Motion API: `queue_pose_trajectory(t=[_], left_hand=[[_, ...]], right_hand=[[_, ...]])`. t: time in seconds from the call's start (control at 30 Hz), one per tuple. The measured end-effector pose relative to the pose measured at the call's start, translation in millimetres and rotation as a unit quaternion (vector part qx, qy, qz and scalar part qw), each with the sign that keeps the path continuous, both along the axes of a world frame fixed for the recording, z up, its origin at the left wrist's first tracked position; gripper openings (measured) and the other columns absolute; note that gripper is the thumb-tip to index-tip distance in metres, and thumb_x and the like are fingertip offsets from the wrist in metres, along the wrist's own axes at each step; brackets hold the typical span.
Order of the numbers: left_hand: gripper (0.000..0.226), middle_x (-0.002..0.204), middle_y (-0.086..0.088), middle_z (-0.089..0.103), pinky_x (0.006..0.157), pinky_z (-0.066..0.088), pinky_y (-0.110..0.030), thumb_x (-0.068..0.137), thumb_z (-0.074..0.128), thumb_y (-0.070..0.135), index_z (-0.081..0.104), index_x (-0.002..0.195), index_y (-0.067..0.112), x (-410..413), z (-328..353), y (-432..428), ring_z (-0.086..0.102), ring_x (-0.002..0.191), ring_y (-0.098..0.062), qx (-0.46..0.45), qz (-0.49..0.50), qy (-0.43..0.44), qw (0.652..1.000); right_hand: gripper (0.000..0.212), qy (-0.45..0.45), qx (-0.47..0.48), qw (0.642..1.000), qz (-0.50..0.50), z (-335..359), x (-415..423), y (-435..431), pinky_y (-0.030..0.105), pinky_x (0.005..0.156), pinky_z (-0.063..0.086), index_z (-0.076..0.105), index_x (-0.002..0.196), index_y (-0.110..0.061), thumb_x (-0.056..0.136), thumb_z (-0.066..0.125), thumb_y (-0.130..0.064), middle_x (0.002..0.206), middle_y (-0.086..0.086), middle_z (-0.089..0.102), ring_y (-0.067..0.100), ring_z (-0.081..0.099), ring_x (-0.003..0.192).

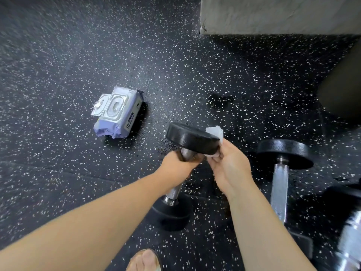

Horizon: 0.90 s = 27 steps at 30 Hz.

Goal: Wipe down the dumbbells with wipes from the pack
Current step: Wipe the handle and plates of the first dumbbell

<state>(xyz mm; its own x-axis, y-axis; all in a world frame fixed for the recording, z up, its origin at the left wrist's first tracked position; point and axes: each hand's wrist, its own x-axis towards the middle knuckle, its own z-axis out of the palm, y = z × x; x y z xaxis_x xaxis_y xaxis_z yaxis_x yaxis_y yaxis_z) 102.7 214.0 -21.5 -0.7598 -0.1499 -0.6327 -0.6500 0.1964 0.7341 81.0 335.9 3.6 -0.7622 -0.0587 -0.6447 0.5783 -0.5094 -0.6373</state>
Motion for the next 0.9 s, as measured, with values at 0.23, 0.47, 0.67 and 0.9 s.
queue_pose_trajectory(t=[0.23, 0.47, 0.67, 0.9], left_hand=[[0.022, 0.064, -0.001, 0.057, 0.061, 0.045, -0.03, 0.084, 0.069, 0.023, 0.052, 0.071, 0.019, -12.7, -15.1, -0.2, 0.053, 0.058, -0.019, -0.104, -0.032, 0.025, 0.994], [0.023, 0.059, 0.002, 0.05, 0.052, 0.036, -0.025, 0.081, 0.063, 0.017, 0.048, 0.064, 0.015, -16.3, -20.1, -0.6, 0.044, 0.052, -0.012, -0.122, -0.073, 0.041, 0.989], [0.013, 0.065, -0.005, 0.055, 0.058, 0.039, -0.028, 0.082, 0.06, 0.013, 0.057, 0.07, 0.008, -12.8, -19.3, 3.1, 0.044, 0.058, -0.016, -0.116, -0.104, 0.055, 0.986], [0.024, 0.057, 0.002, 0.05, 0.052, 0.038, -0.024, 0.084, 0.066, 0.014, 0.049, 0.068, 0.019, -15.3, -25.5, 5.4, 0.045, 0.05, -0.013, -0.055, -0.077, 0.008, 0.995]], right_hand=[[0.046, 0.169, 0.379, 0.91, 0.025, -15.2, 31.6, -22.7, 0.002, 0.078, 0.039, 0.043, 0.144, -0.026, 0.101, 0.035, -0.013, 0.101, -0.01, 0.066, -0.005, 0.059, 0.084], [0.046, 0.438, 0.575, 0.691, 0.011, -31.6, 32.7, -27.5, 0.031, 0.113, 0.034, 0.058, 0.129, 0.0, 0.086, 0.049, 0.014, 0.137, 0.015, 0.054, 0.029, 0.047, 0.131], [0.045, 0.552, 0.575, 0.588, 0.133, -17.0, 0.4, -19.6, 0.035, 0.113, 0.028, 0.067, 0.116, 0.002, 0.083, 0.037, 0.004, 0.127, 0.019, 0.062, 0.034, 0.056, 0.122], [0.06, 0.513, 0.567, 0.622, 0.168, -38.0, 21.7, 41.5, 0.025, 0.116, 0.028, 0.052, 0.136, -0.008, 0.083, 0.052, 0.021, 0.144, 0.008, 0.048, 0.025, 0.044, 0.136]])
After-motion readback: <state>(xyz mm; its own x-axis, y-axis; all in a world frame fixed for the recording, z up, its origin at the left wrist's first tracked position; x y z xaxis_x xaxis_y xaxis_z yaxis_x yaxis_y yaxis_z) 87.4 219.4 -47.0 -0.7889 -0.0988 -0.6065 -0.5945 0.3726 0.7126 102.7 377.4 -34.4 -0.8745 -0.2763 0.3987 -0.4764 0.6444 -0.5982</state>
